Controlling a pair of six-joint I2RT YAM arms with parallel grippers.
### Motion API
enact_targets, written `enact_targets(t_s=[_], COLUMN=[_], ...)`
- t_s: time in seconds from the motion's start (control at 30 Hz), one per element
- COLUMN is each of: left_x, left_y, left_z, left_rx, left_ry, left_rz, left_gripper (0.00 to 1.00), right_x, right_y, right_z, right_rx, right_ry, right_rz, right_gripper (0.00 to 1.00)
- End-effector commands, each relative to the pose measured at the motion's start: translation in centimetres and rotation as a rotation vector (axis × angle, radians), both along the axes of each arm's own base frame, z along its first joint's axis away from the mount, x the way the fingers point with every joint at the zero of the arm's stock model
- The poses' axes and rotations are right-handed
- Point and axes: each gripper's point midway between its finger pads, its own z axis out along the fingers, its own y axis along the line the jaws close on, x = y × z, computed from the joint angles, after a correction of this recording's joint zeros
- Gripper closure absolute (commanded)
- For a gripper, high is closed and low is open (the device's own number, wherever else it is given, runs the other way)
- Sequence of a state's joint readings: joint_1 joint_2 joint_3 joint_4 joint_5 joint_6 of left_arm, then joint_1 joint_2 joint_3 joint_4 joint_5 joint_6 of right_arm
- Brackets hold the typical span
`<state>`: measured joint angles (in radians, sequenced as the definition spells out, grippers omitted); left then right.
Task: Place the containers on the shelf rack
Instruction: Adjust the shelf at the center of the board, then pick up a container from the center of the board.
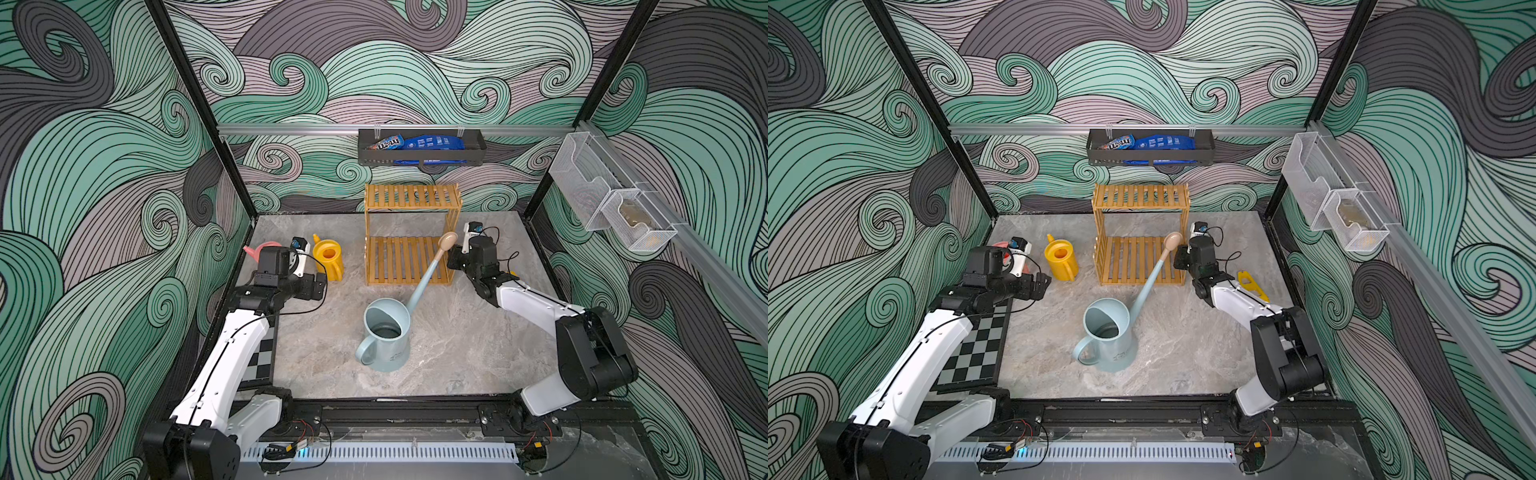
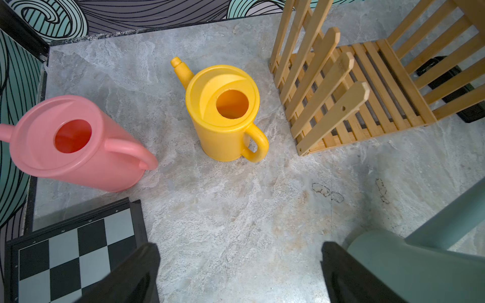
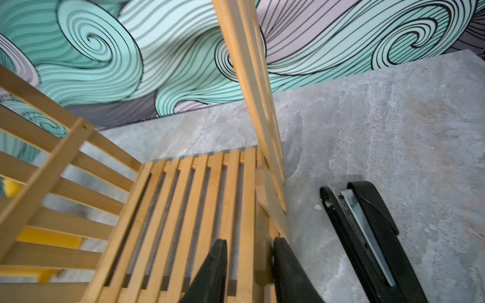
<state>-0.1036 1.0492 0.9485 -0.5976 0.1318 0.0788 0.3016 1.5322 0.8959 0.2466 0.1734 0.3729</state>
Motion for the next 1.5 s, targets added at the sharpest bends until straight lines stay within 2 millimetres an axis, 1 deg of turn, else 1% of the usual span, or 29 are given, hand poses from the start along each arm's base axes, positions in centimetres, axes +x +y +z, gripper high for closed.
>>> enact_targets(t_s=[0.0, 0.1, 0.23, 0.27, 0.4, 0.47, 0.6, 0.67, 0.77, 0.87, 1.0, 1.2, 1.27, 1.33, 1.47], left_x=[-1.2, -2.4, -4.3, -4.8, -5.9, -7.1, -9.7, -10.8, -12.0, -12.9, -13.5, -13.6, -13.6, -13.7, -13.8], left_y=[-2.2, -3.6, -5.5, -5.6, -5.1, -5.1, -5.3, -5.4, -5.5, -6.0, -7.3, -9.0, -9.5, -10.0, -10.7], left_z=[1.8, 1.9, 1.8, 1.7, 0.7, -0.1, -1.1, -1.7, -2.3, -2.7, -3.4, -3.7, -3.5, -3.4, -3.7], left_rx=[-0.015, 0.001, 0.082, 0.118, 0.263, 0.306, 0.340, 0.351, 0.364, 0.348, 0.313, 0.285, 0.265, 0.243, 0.231], left_ry=[-0.009, -0.004, 0.021, 0.030, 0.054, 0.089, 0.132, 0.139, 0.158, 0.165, 0.139, 0.109, 0.111, 0.112, 0.110], left_rz=[-0.163, -0.285, -0.463, -0.493, -0.557, -0.621, -0.734, -0.785, -0.833, -0.875, -0.935, -0.986, -0.992, -0.997, -1.019], left_gripper=[0.01, 0.01, 0.01, 0.01, 0.01, 0.01, 0.01, 0.01, 0.01, 0.01, 0.01, 0.01, 0.01, 0.01, 0.01], right_x=[-0.4, -1.5, -3.5, -4.0, -6.3, -7.6, -9.6, -10.1, -10.6, -11.0, -11.1, -11.0, -10.8, -10.5, -9.9], right_y=[0.2, -0.2, -1.0, -1.2, -1.5, -1.4, 0.0, 0.5, 1.4, 2.9, 4.5, 5.5, 5.8, 6.4, 7.7], right_z=[3.6, 4.7, 5.4, 5.6, 5.5, 5.4, 5.4, 5.1, 4.4, 3.3, 1.4, -1.4, -1.7, -1.5, -1.4], right_rx=[0.023, 0.010, 0.007, 0.007, 0.004, 0.020, 0.068, 0.090, 0.109, 0.112, 0.100, 0.085, 0.092, 0.095, 0.078], right_ry=[-0.062, -0.072, -0.066, -0.062, -0.056, -0.055, -0.064, -0.061, -0.036, 0.003, 0.056, 0.174, 0.192, 0.192, 0.190], right_rz=[0.028, 0.034, 0.031, 0.034, 0.056, 0.085, 0.173, 0.190, 0.215, 0.249, 0.271, 0.254, 0.251, 0.253, 0.258], right_gripper=[0.59, 0.52, 0.44, 0.44, 0.41, 0.41, 0.39, 0.32, 0.25, 0.21, 0.20, 0.20, 0.20, 0.20, 0.20])
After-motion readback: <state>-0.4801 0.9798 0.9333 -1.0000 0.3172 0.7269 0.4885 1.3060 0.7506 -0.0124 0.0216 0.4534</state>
